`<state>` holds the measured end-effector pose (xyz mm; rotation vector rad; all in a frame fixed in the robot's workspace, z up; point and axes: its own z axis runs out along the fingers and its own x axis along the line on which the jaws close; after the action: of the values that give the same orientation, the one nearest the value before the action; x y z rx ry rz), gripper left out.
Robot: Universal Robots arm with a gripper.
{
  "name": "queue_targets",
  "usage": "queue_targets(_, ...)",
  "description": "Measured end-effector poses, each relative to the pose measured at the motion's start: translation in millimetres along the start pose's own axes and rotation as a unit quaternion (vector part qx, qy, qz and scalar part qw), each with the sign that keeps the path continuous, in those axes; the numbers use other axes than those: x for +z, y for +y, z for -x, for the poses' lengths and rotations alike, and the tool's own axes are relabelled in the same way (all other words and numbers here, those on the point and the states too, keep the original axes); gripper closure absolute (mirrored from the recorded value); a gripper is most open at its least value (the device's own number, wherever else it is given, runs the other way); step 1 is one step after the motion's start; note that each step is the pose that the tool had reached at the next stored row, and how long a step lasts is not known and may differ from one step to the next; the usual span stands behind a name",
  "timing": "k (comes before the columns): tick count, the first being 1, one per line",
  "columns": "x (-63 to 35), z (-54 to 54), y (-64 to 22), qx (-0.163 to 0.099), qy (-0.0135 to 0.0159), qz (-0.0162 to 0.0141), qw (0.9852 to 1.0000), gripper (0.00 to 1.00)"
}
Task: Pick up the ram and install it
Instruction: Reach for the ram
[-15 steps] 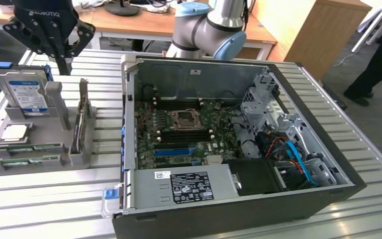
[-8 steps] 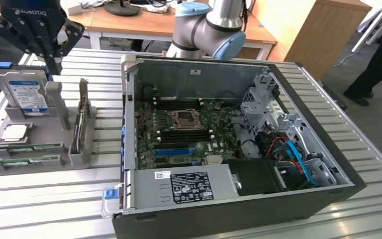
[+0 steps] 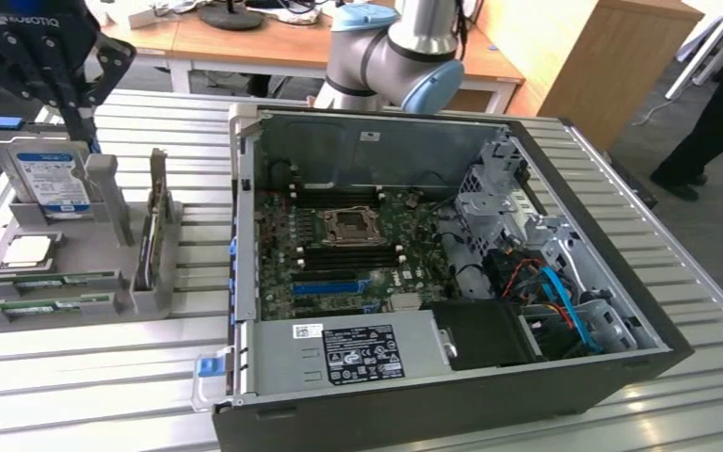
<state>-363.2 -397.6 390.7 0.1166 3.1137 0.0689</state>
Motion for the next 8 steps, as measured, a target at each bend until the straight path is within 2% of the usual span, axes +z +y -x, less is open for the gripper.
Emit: queue_targets(8,-0.3,-17.4,-1.3,0.0,0.0,0.0,1.0,0.89)
